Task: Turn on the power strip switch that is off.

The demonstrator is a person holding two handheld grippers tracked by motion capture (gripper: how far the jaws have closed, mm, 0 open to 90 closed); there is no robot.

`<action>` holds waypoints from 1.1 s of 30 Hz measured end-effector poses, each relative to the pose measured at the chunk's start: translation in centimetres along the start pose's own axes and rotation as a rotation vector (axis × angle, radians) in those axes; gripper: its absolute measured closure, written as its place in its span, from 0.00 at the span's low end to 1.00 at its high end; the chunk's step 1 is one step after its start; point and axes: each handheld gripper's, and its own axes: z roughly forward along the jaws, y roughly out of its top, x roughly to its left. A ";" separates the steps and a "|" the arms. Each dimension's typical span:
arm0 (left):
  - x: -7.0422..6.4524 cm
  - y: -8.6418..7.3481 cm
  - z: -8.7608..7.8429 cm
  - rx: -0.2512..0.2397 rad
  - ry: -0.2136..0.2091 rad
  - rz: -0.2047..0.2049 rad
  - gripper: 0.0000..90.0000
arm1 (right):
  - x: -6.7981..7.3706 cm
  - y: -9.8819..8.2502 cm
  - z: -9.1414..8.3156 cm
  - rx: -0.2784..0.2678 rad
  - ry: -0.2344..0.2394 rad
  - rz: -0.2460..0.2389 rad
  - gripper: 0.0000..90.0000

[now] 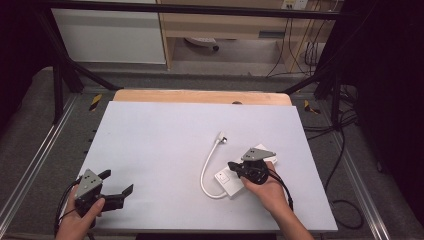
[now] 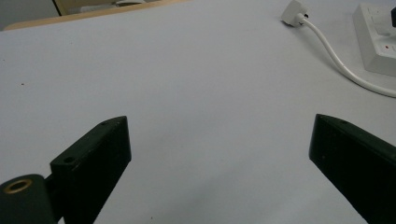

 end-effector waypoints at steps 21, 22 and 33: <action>0.0 0.0 0.0 0.007 -0.003 0.002 0.06 | -0.8 -0.5 0.6 0.013 -0.028 0.022 1.00; 0.0 0.0 0.0 0.007 -0.003 0.002 0.06 | -0.8 -0.6 0.6 0.014 -0.029 0.020 1.00; 0.0 0.0 0.0 0.007 -0.005 0.003 0.06 | -0.7 -0.7 0.8 0.014 -0.027 0.020 1.00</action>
